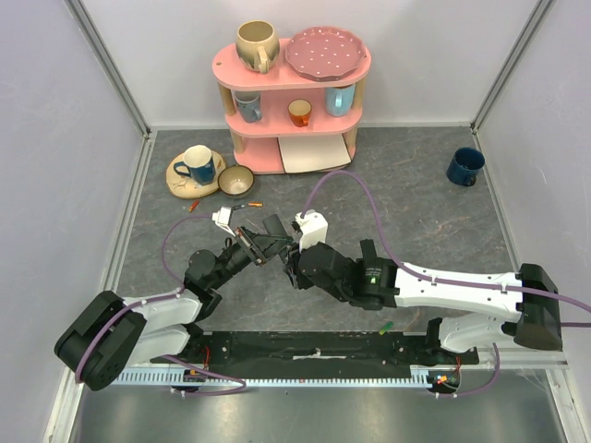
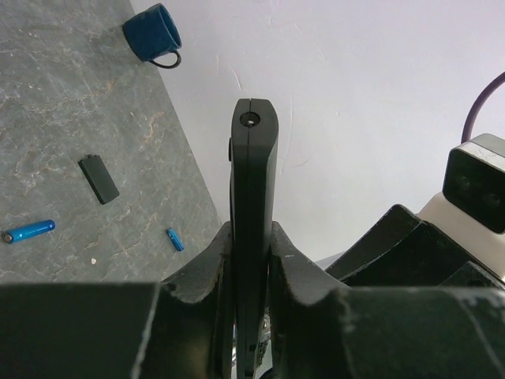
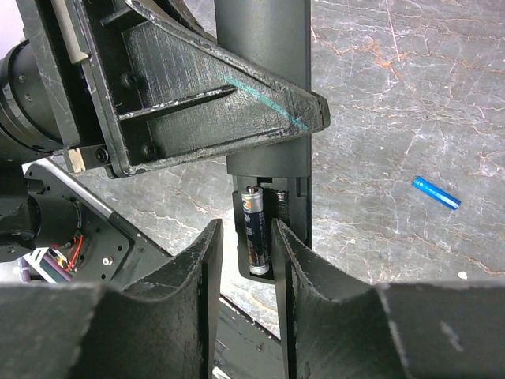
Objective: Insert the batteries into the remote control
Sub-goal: Load the battery into the remote control.
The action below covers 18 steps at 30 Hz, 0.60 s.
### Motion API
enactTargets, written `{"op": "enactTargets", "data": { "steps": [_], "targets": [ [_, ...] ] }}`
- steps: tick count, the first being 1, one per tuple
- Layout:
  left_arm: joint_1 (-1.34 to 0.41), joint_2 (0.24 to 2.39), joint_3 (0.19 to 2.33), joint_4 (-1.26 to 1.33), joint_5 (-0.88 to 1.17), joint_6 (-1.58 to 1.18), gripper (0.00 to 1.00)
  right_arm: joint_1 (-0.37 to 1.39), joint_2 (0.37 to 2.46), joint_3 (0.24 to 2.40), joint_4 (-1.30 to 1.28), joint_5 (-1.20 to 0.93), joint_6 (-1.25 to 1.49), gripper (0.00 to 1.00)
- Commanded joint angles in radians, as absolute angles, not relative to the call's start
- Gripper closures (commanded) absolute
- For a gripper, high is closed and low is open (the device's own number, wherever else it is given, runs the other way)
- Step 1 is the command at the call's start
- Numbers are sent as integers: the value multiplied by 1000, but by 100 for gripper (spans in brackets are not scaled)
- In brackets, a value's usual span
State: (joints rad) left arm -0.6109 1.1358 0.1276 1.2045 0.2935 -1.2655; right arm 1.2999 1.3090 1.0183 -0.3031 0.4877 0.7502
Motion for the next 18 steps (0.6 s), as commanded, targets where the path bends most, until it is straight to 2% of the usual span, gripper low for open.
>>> {"op": "enactTargets", "data": {
  "steps": [1,18],
  "targets": [
    [-617,1100,137,1355,295,-1266,98,1298,1302,1045,-385,522,762,61],
    [-617,1108,129,1350,304,-1264,98,1298,1305,1094,-414,546,753,44]
  ]
}}
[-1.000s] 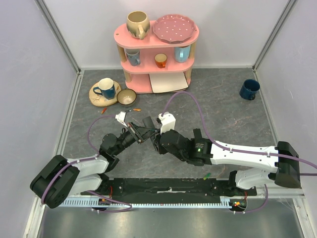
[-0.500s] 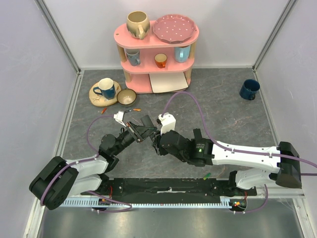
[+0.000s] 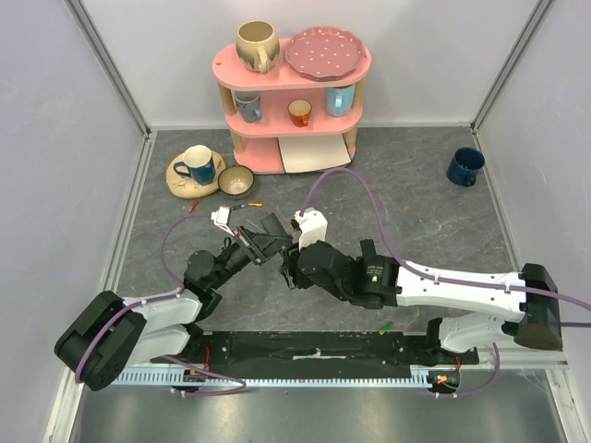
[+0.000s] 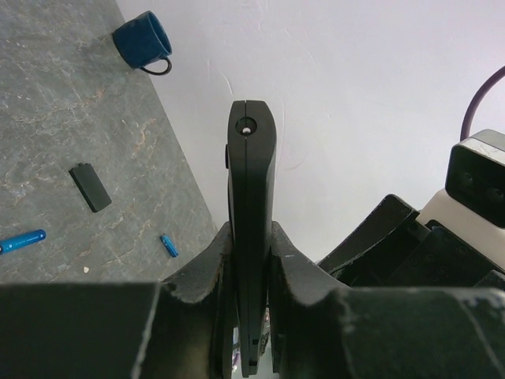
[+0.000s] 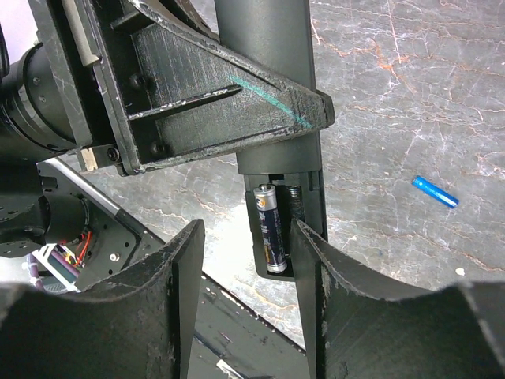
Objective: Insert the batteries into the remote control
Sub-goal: Load the battery into the remote control.
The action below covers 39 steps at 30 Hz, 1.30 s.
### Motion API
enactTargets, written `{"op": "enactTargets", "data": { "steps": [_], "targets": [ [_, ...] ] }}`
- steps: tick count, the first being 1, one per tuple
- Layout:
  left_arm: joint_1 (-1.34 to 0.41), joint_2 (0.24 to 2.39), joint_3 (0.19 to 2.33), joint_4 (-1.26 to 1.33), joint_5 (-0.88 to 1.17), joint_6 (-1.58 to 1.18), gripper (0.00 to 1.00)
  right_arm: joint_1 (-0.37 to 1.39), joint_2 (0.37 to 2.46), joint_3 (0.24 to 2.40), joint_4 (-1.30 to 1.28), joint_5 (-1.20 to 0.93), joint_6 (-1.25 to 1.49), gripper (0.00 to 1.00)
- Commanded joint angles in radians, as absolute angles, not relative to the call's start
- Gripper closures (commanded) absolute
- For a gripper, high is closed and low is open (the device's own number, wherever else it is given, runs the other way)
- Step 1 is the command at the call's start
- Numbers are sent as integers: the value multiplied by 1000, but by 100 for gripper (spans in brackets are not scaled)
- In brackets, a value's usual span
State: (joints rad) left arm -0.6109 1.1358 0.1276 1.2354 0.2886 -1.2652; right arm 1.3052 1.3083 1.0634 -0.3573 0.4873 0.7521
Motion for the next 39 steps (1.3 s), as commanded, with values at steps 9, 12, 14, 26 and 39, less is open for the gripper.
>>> {"op": "enactTargets", "data": {
  "steps": [9,12,14,26,39],
  "targets": [
    [-617,1114,123,1351,308,-1264,98,1298,1299,1137,-425,564,738,41],
    [-617,1118,121,1351,311,-1267,98,1298,1302,1152,-429,574,732,40],
    [-617,1121,120,1354,313,-1269,98,1299,1304,1157,-431,575,729,40],
    [-617,1138,114,1359,322,-1275,98,1298,1282,1193,-455,592,716,39],
    [-617,1175,120,1385,324,-1279,98,1279,1180,1215,-518,615,712,36]
  ]
}}
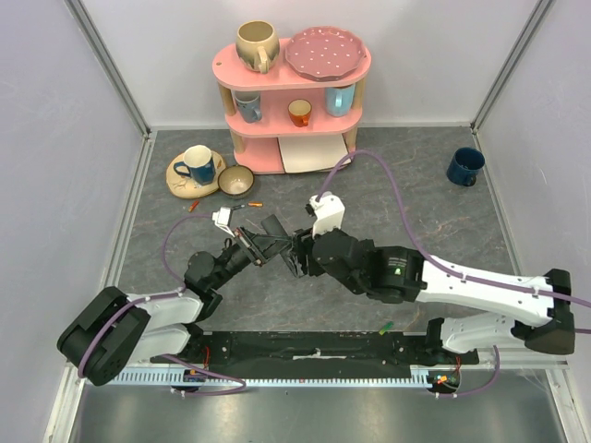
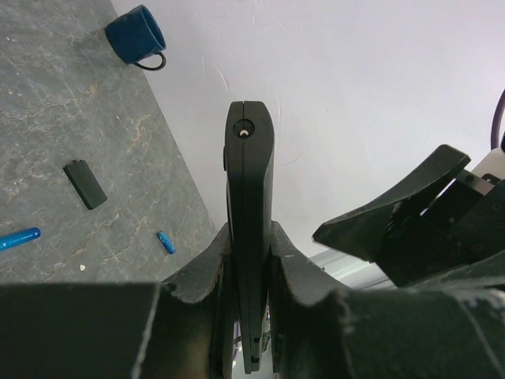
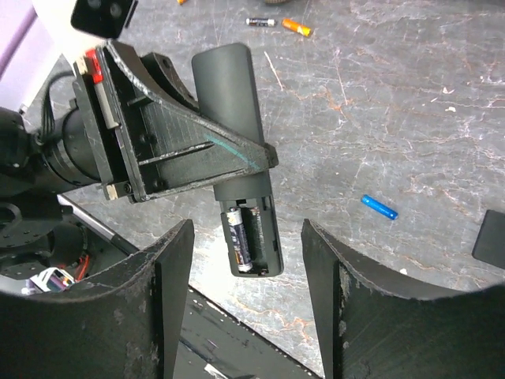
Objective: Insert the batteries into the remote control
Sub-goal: Load the battery into the remote control.
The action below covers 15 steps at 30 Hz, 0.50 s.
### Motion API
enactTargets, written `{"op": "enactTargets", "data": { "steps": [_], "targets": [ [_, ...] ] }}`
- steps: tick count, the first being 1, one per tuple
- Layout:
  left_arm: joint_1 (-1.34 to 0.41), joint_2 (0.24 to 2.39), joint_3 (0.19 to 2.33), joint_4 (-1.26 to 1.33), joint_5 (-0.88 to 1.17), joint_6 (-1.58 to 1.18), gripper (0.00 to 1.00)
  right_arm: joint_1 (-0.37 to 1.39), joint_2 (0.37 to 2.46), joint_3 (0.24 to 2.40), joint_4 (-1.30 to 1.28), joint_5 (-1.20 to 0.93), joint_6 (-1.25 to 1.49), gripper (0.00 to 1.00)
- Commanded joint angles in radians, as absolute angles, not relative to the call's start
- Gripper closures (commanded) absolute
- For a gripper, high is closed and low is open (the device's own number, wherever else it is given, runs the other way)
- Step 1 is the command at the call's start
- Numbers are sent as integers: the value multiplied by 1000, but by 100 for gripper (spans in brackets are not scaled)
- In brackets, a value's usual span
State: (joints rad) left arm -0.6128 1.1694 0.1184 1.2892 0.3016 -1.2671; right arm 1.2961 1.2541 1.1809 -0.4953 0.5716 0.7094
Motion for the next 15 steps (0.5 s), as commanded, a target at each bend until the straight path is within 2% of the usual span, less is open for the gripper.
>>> {"op": "enactTargets", "data": {
  "steps": [1,5,10,15],
  "targets": [
    [-617,1175,121,1396,325,-1281,98,1250,1169,1206,-522,608,732,35],
    [-617,1187,127,1434,330,-1296,98,1138,1103,1088,-493,485,793,32],
    [-617,1222,147,1492,360,-1337,98,1030,979,915,-258,232,837,28],
    [-617,1275,182,1540,403,-1374,98,1003,943,819,-111,100,825,26]
  ]
}}
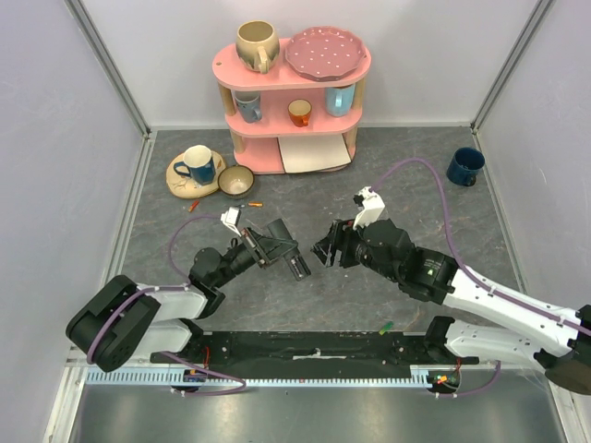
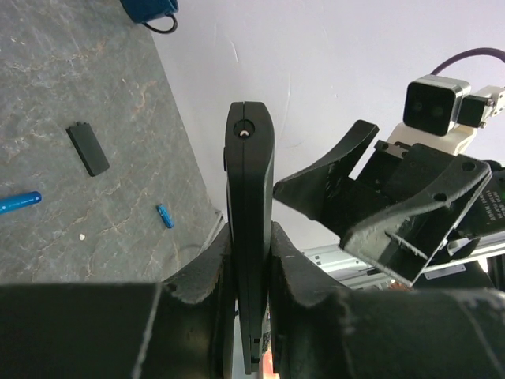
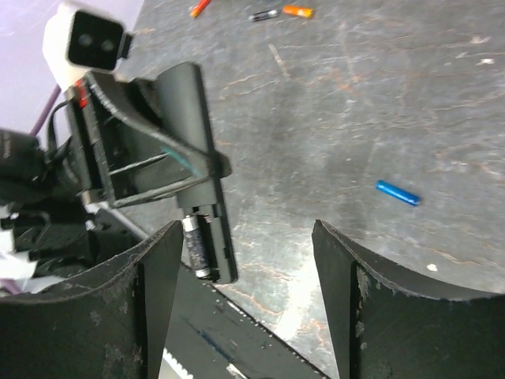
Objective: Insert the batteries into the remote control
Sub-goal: Load the battery into the remote control.
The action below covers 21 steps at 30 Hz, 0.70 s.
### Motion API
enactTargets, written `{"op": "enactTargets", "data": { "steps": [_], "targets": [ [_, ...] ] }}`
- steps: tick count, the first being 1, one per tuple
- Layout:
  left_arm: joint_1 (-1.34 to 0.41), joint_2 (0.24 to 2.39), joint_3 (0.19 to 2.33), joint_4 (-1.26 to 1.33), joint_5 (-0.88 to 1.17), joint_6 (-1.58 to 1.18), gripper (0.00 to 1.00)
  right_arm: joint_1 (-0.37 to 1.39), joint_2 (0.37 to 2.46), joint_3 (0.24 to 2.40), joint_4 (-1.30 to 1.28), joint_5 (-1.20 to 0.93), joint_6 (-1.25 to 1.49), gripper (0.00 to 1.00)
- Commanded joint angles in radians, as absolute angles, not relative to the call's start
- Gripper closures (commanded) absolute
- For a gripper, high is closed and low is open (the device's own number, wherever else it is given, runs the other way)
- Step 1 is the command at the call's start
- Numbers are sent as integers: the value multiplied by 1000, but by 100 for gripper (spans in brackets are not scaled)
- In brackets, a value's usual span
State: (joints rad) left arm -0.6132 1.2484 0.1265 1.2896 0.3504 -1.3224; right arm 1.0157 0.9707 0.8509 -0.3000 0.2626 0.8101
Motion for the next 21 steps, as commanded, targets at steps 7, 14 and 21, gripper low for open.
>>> {"op": "enactTargets", "data": {
  "steps": [7,14,21],
  "targets": [
    [-617,1293,225,1565,439,-1393,98,968,979,785,-48,-69,808,24],
    [-617,1284,242,1577,457,-1397,98,950,980,739,-8,-103,818,25],
    [-617,1278,255,1583,472,-1405,98,931,991,692,69,-153,842,25]
  ]
}}
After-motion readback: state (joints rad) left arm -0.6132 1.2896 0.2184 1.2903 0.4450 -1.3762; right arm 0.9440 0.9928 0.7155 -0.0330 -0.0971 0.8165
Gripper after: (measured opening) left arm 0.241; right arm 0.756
